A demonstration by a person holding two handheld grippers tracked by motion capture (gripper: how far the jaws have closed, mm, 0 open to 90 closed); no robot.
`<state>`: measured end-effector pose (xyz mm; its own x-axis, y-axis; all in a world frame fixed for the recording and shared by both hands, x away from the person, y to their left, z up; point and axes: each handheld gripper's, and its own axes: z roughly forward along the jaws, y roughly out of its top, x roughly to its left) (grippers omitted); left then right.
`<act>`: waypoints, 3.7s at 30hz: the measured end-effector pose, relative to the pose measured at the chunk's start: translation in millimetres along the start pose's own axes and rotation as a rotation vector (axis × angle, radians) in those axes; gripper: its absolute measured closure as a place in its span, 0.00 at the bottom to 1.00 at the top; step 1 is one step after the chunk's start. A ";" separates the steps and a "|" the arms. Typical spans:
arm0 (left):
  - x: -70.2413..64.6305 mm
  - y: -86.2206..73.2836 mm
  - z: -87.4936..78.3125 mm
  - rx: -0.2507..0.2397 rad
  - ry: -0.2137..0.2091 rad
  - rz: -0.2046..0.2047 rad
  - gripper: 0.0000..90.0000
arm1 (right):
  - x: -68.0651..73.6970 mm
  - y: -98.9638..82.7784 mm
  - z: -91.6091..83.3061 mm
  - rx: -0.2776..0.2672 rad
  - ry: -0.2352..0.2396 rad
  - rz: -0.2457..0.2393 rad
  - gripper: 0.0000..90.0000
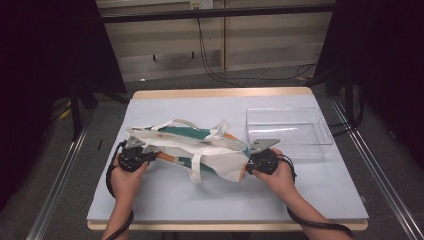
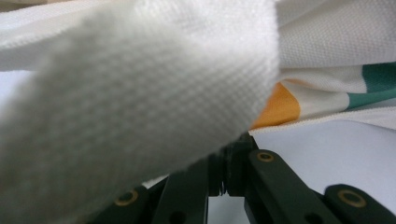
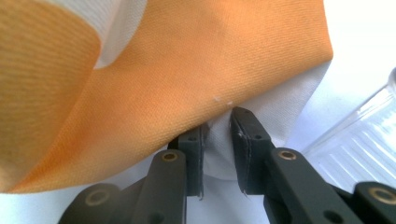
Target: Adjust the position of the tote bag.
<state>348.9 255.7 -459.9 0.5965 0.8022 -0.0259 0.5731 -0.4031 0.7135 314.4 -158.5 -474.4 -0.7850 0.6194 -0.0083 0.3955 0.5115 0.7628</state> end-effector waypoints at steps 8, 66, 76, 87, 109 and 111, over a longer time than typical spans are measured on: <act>-5.9 -5.1 -5.0 0.004 0.007 -0.001 0.99 | -4.5 -1.7 0.6 -0.013 0.000 0.005 0.83; -19.7 -26.3 -24.3 0.020 -0.004 -0.014 0.99 | 0.3 -8.9 -11.6 -0.102 0.094 0.037 0.90; -21.5 -25.4 -26.7 -0.034 -0.039 -0.064 0.83 | 0.6 -8.6 -16.3 -0.109 0.107 0.042 0.82; -32.0 -16.5 -31.9 -0.044 -0.042 -0.061 0.54 | 8.1 -1.3 -26.9 -0.089 0.121 0.026 0.60; -40.4 1.8 -57.3 -0.088 -0.099 -0.048 0.28 | -8.6 20.7 -53.4 -0.088 0.122 0.052 0.34; -41.6 3.1 -58.6 -0.085 -0.101 -0.043 0.28 | -9.7 21.4 -53.6 -0.087 0.123 0.048 0.33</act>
<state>292.9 246.9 -415.6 0.6281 0.7679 -0.1254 0.5526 -0.3268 0.7667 304.9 -185.5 -423.3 -0.8205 0.5619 0.1045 0.3955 0.4262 0.8136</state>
